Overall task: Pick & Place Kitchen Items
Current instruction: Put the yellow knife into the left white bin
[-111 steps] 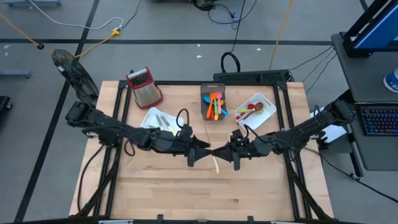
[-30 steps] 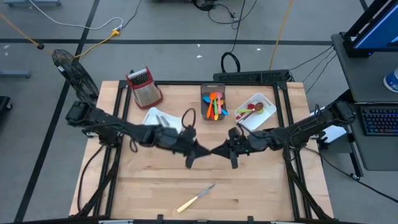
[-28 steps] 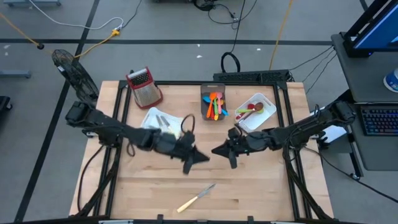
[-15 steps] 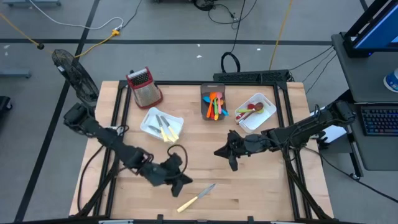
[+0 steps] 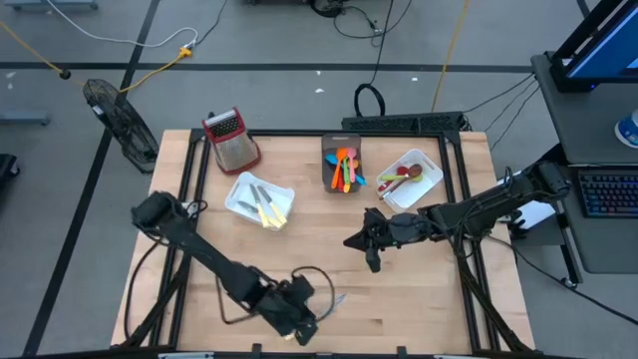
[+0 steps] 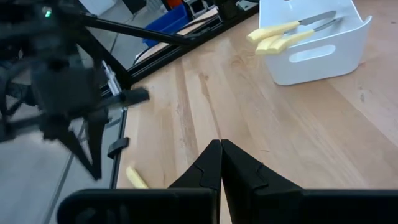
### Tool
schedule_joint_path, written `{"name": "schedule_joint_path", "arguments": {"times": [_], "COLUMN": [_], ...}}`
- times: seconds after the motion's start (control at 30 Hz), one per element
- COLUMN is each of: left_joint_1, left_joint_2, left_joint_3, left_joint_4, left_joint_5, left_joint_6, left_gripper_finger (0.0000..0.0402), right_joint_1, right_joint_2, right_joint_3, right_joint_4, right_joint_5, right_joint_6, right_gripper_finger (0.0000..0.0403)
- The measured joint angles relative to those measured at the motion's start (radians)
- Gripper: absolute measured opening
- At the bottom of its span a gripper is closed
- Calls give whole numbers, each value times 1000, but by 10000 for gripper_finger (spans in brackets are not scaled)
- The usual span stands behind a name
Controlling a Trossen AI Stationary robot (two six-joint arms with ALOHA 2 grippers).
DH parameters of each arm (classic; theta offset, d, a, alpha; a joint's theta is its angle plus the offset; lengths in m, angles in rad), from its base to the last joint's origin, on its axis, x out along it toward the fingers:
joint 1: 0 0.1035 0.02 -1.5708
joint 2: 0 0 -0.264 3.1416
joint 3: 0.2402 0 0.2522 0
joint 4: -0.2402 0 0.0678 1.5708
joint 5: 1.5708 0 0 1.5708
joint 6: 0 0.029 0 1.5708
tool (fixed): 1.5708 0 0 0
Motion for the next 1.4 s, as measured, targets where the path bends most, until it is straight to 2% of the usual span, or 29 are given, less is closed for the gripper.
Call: {"name": "schedule_joint_path", "arguments": {"times": [0.13, 0.27, 0.37, 0.57, 0.7, 0.93, 1.03, 1.4], "left_joint_1": [6, 3, -7, -30, -42, -62, -68, -62], "left_joint_2": [88, 138, 155, 159, 159, 159, 159, 159], "left_joint_3": [71, 79, 77, 77, 77, 77, 77, 77], "left_joint_4": [-22, -24, -73, -68, -61, -66, -89, -124], "left_joint_5": [93, 135, 130, 82, 57, 5, 2, 1], "left_joint_6": [-27, -116, -191, -287, -325, -337, -322, -222], "left_gripper_finger": [1, 1, 2, 6, 43, 154, 186, 200], "right_joint_1": [0, 0, 0, 0, 0, 0, 0, 0], "right_joint_2": [0, 0, 0, 0, 0, 0, 0, 0], "right_joint_3": [0, 0, 0, 0, 0, 0, 0, 0], "right_joint_4": [-1, -4, -13, -27, -32, -32, -31, -30], "right_joint_5": [0, -26, -27, -32, -52, -53, -53, -51], "right_joint_6": [-12, -29, -30, -29, -29, -27, -27, -31], "right_gripper_finger": [1, 1, 1, 1, 2, 2, 1, 1]}}
